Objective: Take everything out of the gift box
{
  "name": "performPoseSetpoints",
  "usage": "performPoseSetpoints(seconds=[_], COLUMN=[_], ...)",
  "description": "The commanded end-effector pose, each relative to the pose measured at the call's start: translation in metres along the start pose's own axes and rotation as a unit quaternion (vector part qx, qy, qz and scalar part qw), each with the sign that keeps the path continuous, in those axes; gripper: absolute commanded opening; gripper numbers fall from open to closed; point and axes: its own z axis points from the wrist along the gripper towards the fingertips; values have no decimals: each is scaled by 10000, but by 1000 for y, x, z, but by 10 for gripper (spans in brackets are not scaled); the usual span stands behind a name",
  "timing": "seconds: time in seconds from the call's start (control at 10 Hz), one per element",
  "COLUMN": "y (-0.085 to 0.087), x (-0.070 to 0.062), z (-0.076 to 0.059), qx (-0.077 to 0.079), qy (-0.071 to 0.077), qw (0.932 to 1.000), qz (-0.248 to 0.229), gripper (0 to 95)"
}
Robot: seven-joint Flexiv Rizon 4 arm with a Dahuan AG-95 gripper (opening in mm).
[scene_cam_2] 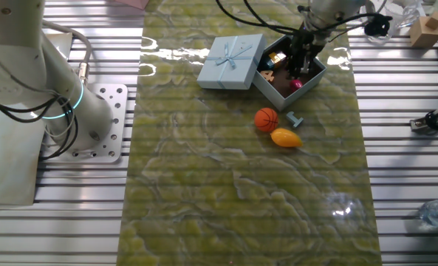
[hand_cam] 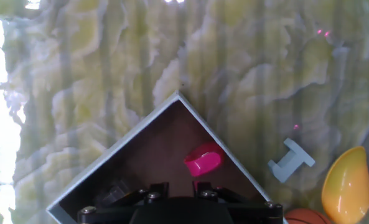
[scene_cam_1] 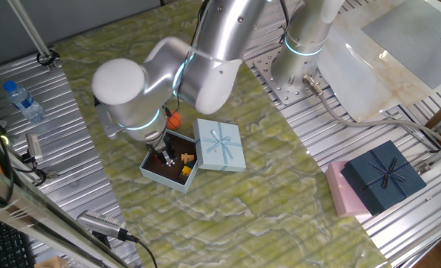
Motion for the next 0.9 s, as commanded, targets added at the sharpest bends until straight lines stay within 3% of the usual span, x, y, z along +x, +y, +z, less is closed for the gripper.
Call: performPoseSetpoints(seconds=[0.1, 0.7, 0.8, 0.9], y=[-2, -2, -2, -2], x=[3, 3, 3, 3], z=[-2, -2, -2, -1], qx=[-42, -74, -141, -213], qy=[-397, -455, -312, -263], qw=[9991, 9989, 9993, 9994], qz=[125, 108, 120, 118], gripper=[190, 190, 190, 190])
